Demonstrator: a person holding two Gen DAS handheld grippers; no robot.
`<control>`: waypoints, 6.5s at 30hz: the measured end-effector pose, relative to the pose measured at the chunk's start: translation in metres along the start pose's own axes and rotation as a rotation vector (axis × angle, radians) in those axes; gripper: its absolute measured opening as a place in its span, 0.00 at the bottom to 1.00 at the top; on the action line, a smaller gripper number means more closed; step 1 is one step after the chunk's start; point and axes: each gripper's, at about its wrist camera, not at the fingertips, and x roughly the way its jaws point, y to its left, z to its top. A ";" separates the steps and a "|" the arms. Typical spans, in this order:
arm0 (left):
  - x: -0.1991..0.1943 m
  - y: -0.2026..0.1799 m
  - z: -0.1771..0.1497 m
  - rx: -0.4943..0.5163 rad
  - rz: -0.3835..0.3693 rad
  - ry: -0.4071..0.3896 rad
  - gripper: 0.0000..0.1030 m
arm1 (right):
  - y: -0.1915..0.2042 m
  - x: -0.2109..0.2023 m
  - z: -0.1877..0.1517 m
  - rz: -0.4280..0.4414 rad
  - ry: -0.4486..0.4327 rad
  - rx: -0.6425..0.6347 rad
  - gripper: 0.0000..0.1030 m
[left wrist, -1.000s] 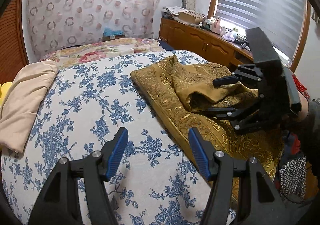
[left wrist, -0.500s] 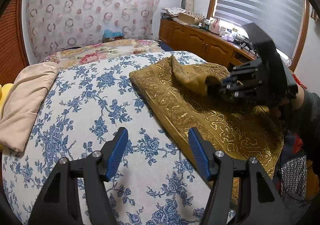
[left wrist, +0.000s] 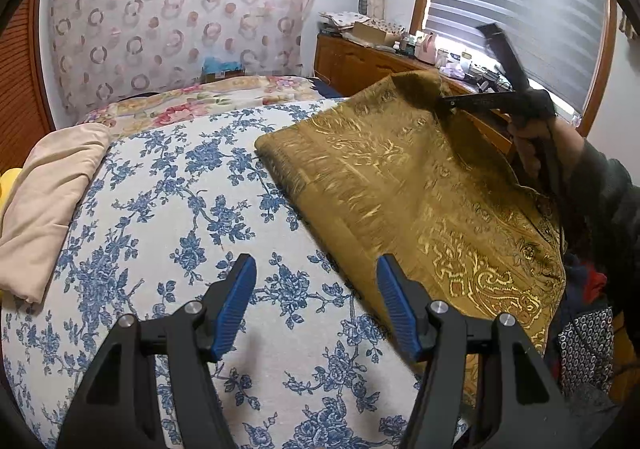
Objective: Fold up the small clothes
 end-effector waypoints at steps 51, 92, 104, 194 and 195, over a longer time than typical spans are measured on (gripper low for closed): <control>0.008 -0.053 -0.044 0.051 -0.155 0.105 0.60 | 0.018 -0.128 -0.186 -0.005 -0.062 0.071 0.02; 0.014 -0.083 0.069 0.081 -0.276 -0.046 0.00 | 0.114 -0.167 -0.162 0.241 -0.181 -0.096 0.70; 0.024 -0.072 0.082 0.049 -0.250 -0.055 0.00 | 0.098 -0.121 -0.180 0.166 -0.059 -0.078 0.70; 0.160 0.075 0.112 -0.071 -0.095 0.154 0.60 | -0.024 0.021 0.017 0.073 -0.099 0.029 0.37; 0.161 0.075 0.112 -0.071 -0.094 0.155 0.60 | -0.023 0.022 0.015 0.077 -0.085 0.029 0.45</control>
